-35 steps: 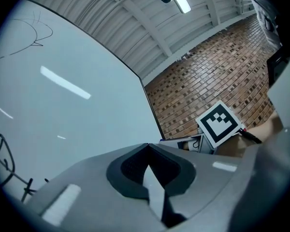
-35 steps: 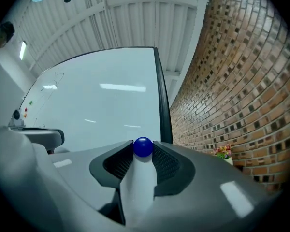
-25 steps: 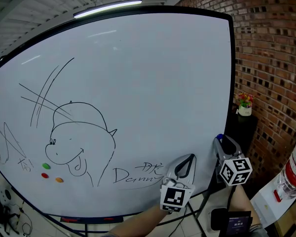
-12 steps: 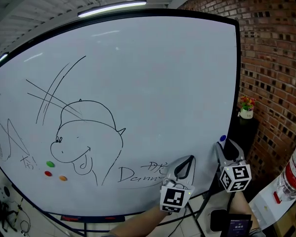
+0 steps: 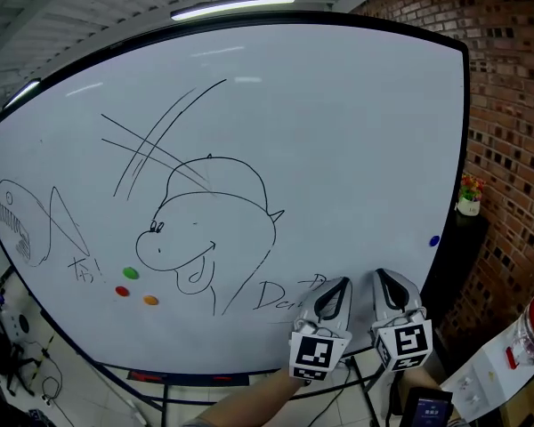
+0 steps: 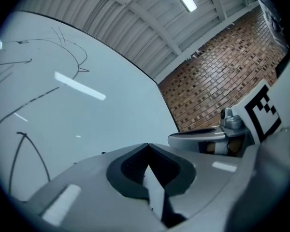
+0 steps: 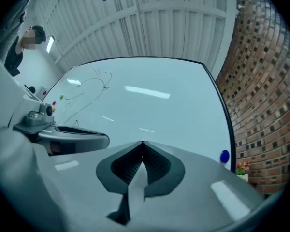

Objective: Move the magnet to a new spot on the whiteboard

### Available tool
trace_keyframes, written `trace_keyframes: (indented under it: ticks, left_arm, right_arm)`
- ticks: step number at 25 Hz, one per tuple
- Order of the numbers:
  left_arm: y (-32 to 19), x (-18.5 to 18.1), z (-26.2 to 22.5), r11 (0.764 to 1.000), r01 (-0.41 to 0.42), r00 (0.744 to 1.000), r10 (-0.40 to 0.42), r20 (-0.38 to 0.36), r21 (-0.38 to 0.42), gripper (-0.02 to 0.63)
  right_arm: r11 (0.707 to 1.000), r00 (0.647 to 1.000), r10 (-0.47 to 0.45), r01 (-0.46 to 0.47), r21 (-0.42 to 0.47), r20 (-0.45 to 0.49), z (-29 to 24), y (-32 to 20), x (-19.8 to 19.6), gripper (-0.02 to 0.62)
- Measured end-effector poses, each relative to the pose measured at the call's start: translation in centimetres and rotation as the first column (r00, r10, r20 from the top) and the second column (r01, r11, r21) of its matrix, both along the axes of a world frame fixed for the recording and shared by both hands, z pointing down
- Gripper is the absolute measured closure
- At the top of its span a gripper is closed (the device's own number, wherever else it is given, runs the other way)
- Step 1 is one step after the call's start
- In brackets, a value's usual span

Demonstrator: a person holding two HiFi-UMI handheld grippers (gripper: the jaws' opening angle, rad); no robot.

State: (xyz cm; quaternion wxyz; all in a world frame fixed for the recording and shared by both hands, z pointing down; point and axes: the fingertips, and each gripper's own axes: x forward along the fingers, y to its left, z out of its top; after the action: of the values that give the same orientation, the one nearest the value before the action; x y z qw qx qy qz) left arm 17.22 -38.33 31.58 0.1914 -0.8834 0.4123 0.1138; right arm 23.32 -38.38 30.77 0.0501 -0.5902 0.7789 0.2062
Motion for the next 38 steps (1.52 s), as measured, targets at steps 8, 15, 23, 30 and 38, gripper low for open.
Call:
trace_keyframes:
  ticks: [8,15,23,30,38]
  left_arm:
    - [1.4,-9.3,0.0,0.992,0.124,0.992,-0.124,-0.023,-0.009,0.607]
    - [3.0,-21.7,1.5,0.959,0.279,0.96,-0.281,-0.023,-0.046,0.607]
    - [5.4,-33.7,2.1,0.916,0.397,0.917,-0.398,-0.01,-0.061,0.607]
    - [6.2,-39.5,2.4,0.899,0.433,0.901,-0.434,-0.003,-0.067,0.607]
    - [6.5,-42.0,2.6,0.904,0.423,0.906,-0.424,-0.002,-0.072,0.607]
  right_arm:
    - [0.987,0.985,-0.156,0.157,0.01,-0.078,0.2,2.5,-12.3,0.589]
    - [0.959,0.952,-0.284,0.285,-0.007,-0.115,1.3,3.8,-24.5,0.589]
    - [0.922,0.912,-0.386,0.386,-0.031,-0.142,2.4,5.5,-37.1,0.589]
    - [0.923,0.905,-0.385,0.384,-0.042,-0.183,2.8,5.8,-43.0,0.589]
    - [0.939,0.911,-0.339,0.343,-0.025,-0.233,2.7,5.7,-45.5,0.507]
